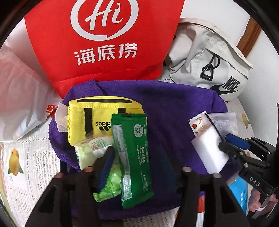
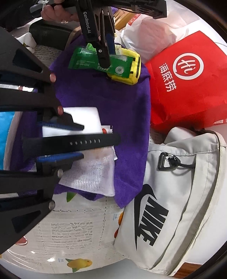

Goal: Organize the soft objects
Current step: 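Carry the green sachet and black strap onto the purple towel and open both tools, then reach down and grasp the white glove with the left tool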

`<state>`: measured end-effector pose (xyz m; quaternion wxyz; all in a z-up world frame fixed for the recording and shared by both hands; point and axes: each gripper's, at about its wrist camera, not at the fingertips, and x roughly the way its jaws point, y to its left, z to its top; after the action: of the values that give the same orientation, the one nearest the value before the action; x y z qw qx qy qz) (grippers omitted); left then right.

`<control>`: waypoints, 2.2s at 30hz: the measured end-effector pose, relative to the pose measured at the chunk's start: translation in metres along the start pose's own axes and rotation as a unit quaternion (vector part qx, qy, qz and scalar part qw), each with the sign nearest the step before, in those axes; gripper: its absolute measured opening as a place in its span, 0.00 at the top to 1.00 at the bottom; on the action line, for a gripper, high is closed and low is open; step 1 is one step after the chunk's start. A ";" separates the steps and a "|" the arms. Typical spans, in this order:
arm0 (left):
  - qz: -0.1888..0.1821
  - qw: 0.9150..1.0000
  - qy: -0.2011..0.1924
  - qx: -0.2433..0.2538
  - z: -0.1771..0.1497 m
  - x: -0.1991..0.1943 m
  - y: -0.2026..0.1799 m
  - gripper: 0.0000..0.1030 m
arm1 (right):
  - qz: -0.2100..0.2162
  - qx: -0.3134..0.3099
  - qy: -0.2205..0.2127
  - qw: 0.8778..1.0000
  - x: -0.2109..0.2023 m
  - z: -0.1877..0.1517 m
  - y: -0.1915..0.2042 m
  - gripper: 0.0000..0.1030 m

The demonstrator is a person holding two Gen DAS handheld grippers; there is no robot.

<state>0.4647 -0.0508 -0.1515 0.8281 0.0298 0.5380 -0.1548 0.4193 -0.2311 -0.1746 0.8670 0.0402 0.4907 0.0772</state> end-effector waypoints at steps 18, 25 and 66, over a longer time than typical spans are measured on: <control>0.012 0.999 -0.039 0.023 -0.045 -0.088 -0.007 0.44 | 0.007 0.001 -0.045 0.999 -0.085 -0.039 0.026 0.59; 0.010 0.999 -0.040 0.020 -0.100 -0.127 -0.007 0.44 | 0.023 0.004 -0.051 0.998 -0.122 -0.082 0.045 0.59; 0.017 1.000 -0.015 -0.009 -0.230 -0.065 -0.020 0.44 | 0.028 0.039 0.033 0.998 -0.117 -0.272 0.054 0.59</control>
<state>0.2316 -0.0059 -0.1870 0.8390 0.0292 0.5260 -0.1366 0.1221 -0.2000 -0.2078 0.8456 0.0852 0.5202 0.0838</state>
